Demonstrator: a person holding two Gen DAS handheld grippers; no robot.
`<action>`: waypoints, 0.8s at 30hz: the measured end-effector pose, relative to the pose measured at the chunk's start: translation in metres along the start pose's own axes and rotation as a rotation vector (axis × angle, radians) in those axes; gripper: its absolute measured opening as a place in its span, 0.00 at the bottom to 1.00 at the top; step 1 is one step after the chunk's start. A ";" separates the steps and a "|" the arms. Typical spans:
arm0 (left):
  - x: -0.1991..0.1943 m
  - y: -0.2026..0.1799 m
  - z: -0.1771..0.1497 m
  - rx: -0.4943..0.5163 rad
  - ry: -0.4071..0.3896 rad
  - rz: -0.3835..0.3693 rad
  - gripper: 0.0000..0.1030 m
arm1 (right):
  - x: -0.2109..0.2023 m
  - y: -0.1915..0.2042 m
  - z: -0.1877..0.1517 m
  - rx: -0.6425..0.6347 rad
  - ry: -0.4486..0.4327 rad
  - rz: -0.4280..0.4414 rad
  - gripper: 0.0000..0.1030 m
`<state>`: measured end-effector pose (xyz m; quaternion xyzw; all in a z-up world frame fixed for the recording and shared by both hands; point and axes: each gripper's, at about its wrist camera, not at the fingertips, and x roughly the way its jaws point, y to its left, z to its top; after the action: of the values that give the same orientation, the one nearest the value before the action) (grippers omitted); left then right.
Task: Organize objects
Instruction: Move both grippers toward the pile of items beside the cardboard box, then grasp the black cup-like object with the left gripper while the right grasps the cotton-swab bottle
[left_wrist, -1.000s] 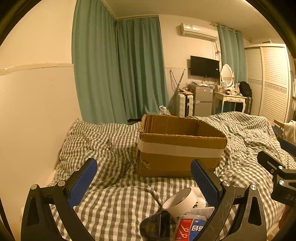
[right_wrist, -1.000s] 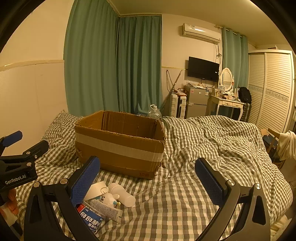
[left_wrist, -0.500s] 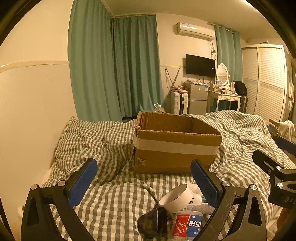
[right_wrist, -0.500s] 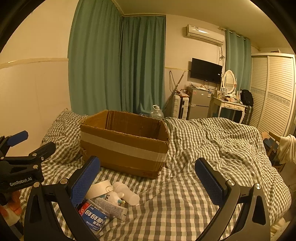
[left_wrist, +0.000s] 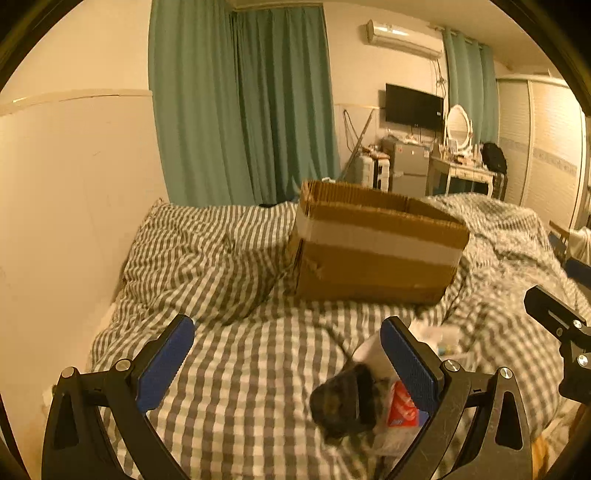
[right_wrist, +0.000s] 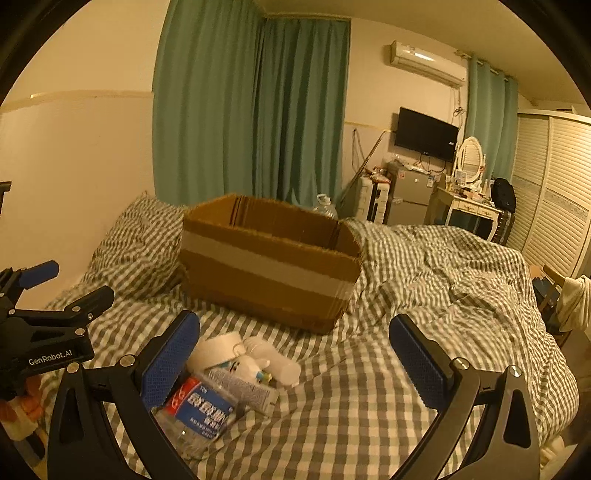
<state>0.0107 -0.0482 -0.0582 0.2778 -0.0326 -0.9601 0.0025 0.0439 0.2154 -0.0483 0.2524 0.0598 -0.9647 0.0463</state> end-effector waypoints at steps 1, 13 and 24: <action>0.001 0.000 -0.004 0.008 0.008 0.002 1.00 | 0.002 0.002 -0.003 -0.001 0.008 0.006 1.00; 0.035 0.011 -0.040 0.038 0.127 0.031 1.00 | 0.045 0.038 -0.059 -0.051 0.229 0.117 1.00; 0.049 0.026 -0.046 -0.020 0.151 0.064 1.00 | 0.096 0.075 -0.073 -0.119 0.353 0.187 0.96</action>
<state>-0.0063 -0.0776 -0.1217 0.3482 -0.0317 -0.9361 0.0383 0.0042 0.1453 -0.1659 0.4186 0.1002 -0.8918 0.1393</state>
